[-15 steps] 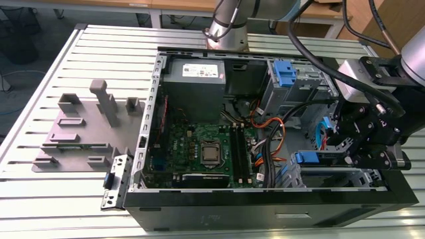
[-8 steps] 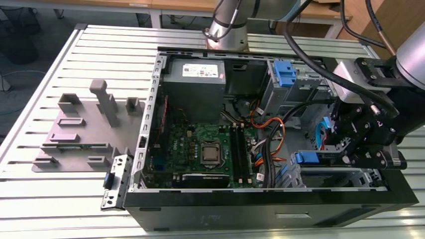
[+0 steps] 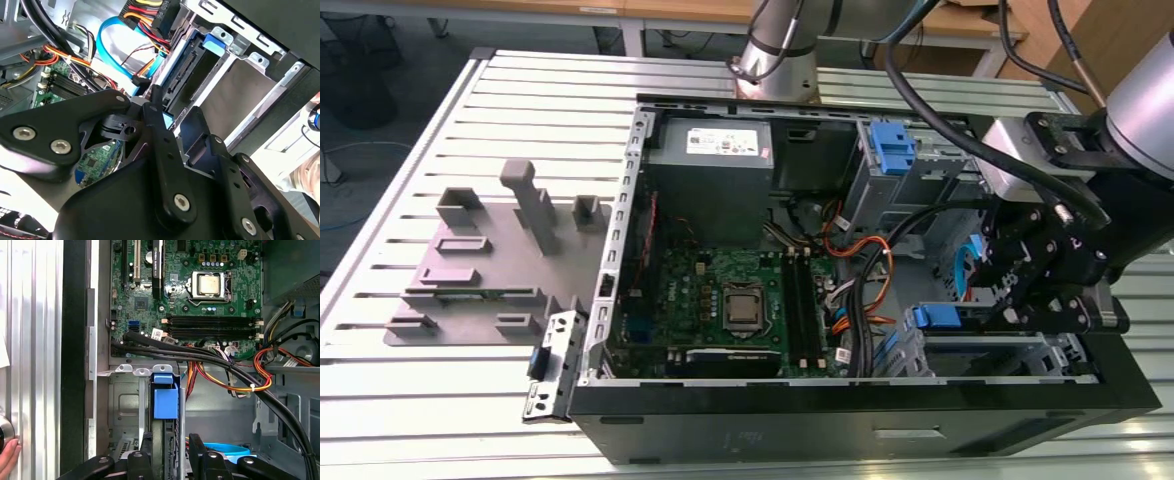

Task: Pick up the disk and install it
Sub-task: 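Insert the disk into the insertion slot, then insert the first disk wire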

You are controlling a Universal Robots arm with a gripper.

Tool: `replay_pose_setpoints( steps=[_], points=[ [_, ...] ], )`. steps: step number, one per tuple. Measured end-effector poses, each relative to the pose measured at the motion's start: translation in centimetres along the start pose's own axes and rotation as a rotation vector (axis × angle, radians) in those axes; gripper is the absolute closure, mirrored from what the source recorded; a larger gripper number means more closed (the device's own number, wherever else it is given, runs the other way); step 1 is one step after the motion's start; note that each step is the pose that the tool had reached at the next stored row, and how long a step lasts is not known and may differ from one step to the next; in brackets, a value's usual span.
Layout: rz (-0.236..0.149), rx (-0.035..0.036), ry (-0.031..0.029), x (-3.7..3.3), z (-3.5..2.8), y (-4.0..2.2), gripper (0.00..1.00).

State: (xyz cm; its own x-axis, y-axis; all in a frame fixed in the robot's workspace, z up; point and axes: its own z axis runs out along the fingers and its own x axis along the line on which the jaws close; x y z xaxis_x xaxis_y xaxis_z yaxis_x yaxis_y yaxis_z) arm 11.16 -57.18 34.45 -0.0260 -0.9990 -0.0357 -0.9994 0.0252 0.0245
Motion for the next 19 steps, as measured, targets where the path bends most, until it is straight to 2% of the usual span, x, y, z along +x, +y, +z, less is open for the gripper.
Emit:
replay_pose_setpoints(
  steps=[11, 19],
  points=[
    [0.000, 0.0000, 0.0003, -0.06, -0.06, 0.01, 0.58],
    [0.000, 0.0000, 0.0002, -0.23, -0.89, 0.03, 0.58]
  ],
)
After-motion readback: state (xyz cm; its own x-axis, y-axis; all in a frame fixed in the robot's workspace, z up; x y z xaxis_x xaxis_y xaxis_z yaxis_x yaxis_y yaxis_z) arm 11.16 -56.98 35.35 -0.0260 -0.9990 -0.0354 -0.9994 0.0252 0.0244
